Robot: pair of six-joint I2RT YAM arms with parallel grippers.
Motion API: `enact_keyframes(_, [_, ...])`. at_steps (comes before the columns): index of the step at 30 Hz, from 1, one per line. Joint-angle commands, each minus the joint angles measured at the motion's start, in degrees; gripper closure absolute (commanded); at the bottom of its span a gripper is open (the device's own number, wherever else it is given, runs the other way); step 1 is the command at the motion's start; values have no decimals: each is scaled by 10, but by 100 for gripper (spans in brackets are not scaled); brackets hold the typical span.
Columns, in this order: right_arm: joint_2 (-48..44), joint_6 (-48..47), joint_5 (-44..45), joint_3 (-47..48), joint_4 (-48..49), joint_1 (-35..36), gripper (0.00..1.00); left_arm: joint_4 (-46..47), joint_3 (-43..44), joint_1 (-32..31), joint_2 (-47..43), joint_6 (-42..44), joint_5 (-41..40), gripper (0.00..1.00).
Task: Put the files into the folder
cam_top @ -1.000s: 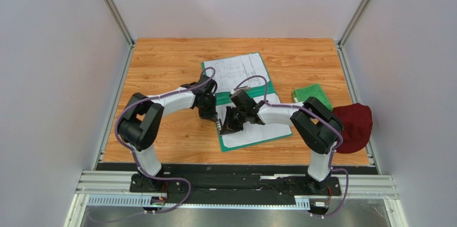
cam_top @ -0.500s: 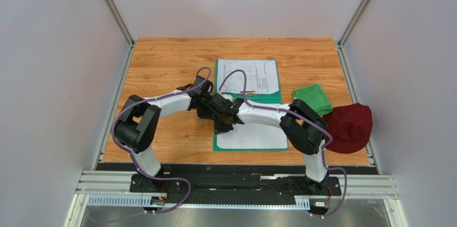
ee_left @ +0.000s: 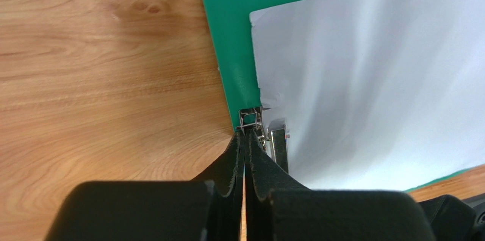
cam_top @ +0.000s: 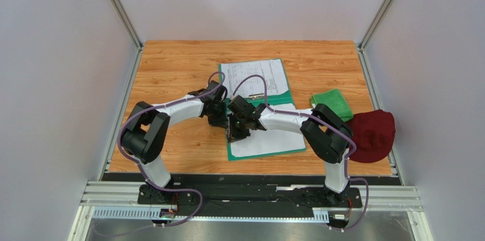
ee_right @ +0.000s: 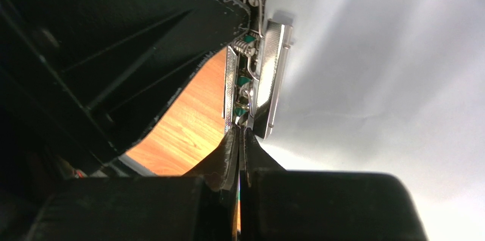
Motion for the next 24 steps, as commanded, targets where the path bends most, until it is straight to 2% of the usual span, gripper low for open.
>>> enact_keyframes(1, [15,-53,-2,-1,-46,-18,99,-87,17,3,-32,24,-9,100])
enact_keyframes(10, [-14,-51,-56,35,-46,-31,92,-110,56,32,-58,55,9,100])
enact_keyframes(12, [-16,-59,-59,52,-66,-37,91,-124,65,41,-62,64,14,96])
enact_keyframes(14, [-32,-63,-55,64,-80,-40,89,-131,77,47,-75,71,23,84])
enact_keyframes(15, [-42,-69,-50,65,-91,-49,83,-132,78,55,-82,81,29,71])
enact_keyframes(17, [-78,-81,-35,63,-119,-61,76,-139,87,65,-105,94,36,62])
enact_keyframes(18, [-90,-88,-14,61,-134,-78,66,-154,92,75,-110,109,36,56])
enact_keyframes(20, [-126,-116,9,49,-171,-99,57,-169,103,89,-124,125,40,53])
enact_keyframes(21, [-140,-127,29,40,-179,-123,48,-187,106,106,-129,141,45,52])
enact_keyframes(23, [-180,-142,62,17,-208,-153,38,-196,97,126,-156,151,70,51])
enact_keyframes(24, [-192,-144,90,-9,-216,-189,31,-197,88,138,-172,153,81,48])
